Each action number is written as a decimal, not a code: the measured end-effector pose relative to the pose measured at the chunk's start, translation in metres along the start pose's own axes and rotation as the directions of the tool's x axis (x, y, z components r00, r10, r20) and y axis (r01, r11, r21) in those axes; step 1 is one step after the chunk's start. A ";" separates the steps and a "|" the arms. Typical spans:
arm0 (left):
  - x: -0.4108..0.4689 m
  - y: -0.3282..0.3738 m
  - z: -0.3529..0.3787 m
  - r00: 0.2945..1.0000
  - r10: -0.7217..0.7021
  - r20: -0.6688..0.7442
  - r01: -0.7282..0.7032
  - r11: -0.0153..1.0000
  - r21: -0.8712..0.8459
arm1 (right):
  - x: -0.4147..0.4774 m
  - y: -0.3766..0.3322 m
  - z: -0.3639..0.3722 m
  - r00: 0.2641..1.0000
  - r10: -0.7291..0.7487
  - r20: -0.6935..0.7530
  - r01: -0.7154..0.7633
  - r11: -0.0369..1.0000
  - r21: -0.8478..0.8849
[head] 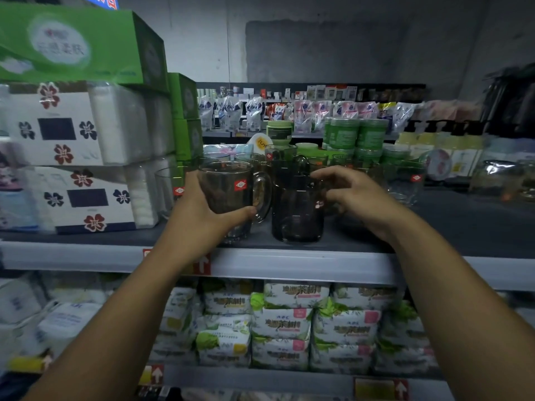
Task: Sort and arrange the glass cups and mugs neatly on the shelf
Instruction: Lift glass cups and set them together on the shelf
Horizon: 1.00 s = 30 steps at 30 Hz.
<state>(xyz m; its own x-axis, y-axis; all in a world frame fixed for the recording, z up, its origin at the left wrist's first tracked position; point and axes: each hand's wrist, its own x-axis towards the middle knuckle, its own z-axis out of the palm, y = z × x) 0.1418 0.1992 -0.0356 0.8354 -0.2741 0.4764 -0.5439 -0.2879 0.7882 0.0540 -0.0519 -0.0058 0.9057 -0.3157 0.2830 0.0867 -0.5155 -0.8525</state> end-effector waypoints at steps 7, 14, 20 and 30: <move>0.001 -0.003 -0.002 0.999 0.006 0.039 -0.005 1.000 -0.027 | -0.014 0.005 -0.008 0.998 0.058 -0.040 -0.046 0.969 0.243; 0.007 -0.005 0.002 1.000 -0.021 -0.008 0.020 0.994 -0.105 | -0.026 -0.003 0.001 0.979 0.188 0.075 -0.201 0.866 0.458; 0.009 -0.009 0.004 0.999 0.039 -0.026 -0.042 0.986 -0.159 | -0.025 0.010 0.020 0.942 0.187 -0.279 -0.085 0.937 0.340; 0.015 0.022 0.018 0.985 0.173 -0.012 -0.164 0.902 -0.400 | -0.035 -0.001 -0.009 0.677 0.241 -0.696 0.014 0.941 0.339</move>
<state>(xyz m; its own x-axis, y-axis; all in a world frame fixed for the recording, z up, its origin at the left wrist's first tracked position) 0.1414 0.1725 -0.0181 0.7295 -0.3086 0.6105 -0.5956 0.1524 0.7887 0.0185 -0.0477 -0.0110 0.3450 -0.8920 0.2922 0.2345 -0.2195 -0.9470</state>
